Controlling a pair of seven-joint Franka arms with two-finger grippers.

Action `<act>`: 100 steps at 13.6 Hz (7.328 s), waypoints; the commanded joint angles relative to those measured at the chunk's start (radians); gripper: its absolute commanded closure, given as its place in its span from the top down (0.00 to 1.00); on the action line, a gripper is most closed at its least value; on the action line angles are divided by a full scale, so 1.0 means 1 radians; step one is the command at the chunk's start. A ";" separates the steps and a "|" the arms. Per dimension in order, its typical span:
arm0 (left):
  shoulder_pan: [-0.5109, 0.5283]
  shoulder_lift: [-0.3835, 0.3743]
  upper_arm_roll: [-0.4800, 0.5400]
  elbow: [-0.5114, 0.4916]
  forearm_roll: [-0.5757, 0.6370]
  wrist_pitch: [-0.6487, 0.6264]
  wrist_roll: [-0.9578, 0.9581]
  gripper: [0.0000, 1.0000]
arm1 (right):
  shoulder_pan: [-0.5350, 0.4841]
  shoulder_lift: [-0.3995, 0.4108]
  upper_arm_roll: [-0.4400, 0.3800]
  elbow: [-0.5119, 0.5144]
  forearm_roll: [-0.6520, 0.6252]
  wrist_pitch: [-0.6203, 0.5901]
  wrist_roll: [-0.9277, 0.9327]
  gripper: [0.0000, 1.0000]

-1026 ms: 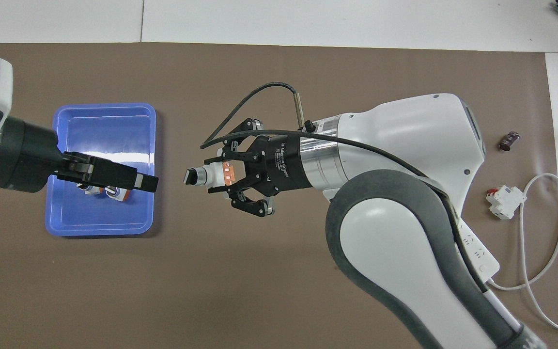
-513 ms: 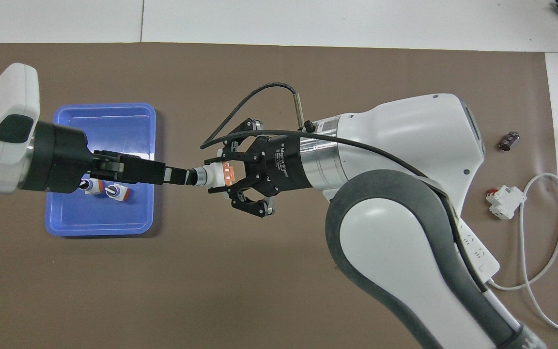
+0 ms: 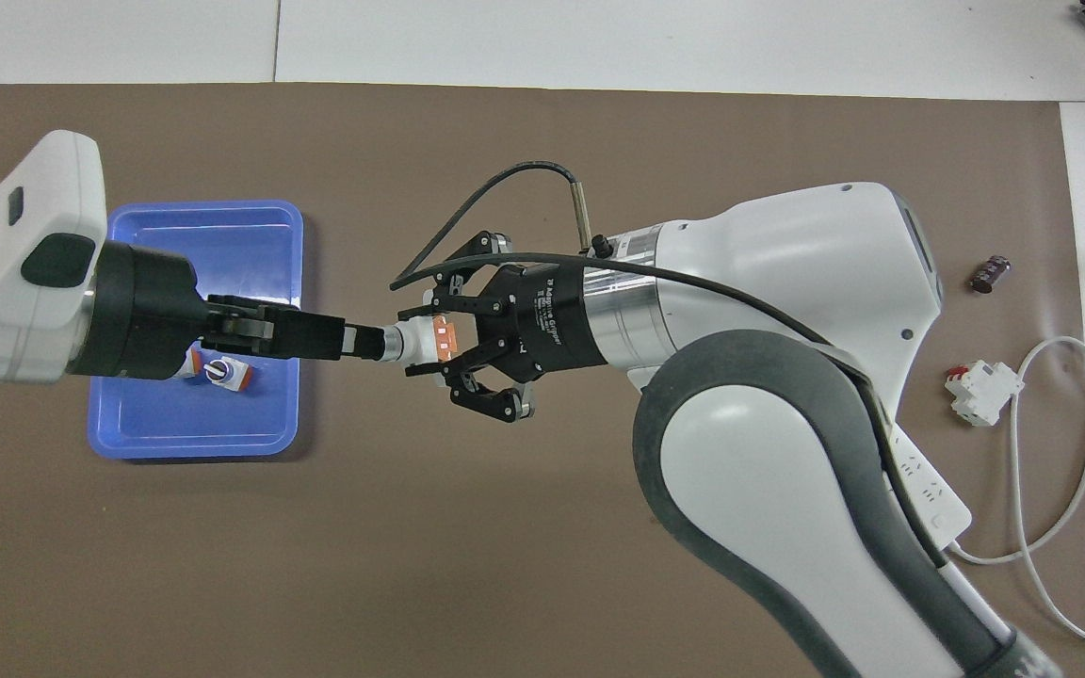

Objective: Turn and place switch with both arms
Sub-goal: 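Move the left gripper onto the switch held by the right gripper, then close the left gripper on the switch while the right gripper opens, then withdraw the right gripper while the left gripper carries the switch over the tray, then lower the switch into the tray while the right gripper returns to rest, then open the left gripper and draw it back from the tray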

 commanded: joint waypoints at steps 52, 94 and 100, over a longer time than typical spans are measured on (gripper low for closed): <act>-0.009 -0.036 -0.057 -0.062 -0.013 0.213 -1.983 0.00 | -0.048 -0.133 -0.009 -0.031 -0.366 -0.145 -0.136 1.00; 0.287 0.254 -0.048 -0.257 0.649 0.428 -0.164 0.53 | -0.312 -0.234 -0.219 0.013 -1.023 -0.510 -1.322 1.00; 0.272 0.220 -0.050 -0.204 0.651 0.430 -0.024 0.99 | -0.305 -0.237 -0.218 0.009 -1.023 -0.507 -1.325 1.00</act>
